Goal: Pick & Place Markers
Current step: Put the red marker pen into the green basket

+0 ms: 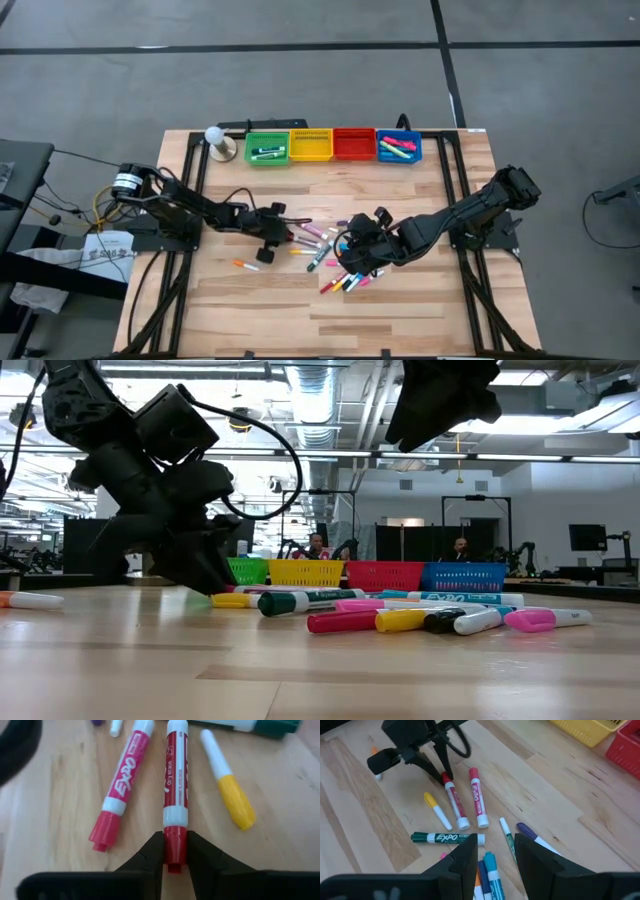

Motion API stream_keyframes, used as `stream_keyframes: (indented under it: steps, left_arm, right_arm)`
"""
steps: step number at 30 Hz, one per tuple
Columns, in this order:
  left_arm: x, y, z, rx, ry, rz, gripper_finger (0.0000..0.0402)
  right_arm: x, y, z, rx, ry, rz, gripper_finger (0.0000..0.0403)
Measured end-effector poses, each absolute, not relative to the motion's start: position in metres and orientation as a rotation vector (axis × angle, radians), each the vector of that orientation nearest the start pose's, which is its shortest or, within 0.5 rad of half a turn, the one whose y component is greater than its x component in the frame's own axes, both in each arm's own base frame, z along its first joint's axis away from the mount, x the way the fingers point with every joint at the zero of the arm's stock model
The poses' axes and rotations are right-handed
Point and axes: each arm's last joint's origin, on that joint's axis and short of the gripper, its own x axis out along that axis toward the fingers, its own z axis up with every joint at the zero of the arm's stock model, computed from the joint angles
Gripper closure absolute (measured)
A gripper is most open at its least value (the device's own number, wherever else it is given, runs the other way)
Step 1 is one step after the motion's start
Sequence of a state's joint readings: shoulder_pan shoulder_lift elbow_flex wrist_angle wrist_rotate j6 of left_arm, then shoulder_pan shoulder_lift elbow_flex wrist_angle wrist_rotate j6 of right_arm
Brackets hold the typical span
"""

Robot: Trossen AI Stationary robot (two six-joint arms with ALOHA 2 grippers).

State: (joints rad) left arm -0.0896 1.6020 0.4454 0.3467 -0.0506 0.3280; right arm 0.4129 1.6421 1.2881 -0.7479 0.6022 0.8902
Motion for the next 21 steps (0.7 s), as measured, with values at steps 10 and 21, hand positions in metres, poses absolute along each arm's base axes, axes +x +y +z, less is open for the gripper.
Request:
stream_keyframes:
  steps: [10,21]
  left_arm:
    - [0.242,-0.020,0.116,0.352,0.754,-0.134,0.0335]
    - [0.206,0.025,0.170,0.493,0.787,0.264,0.0335]
  right_arm:
    - [0.309,0.118,0.256,0.281,0.792,-0.564,0.0285]
    - [0.309,0.117,0.256,0.272,0.790,-0.564,0.0285]
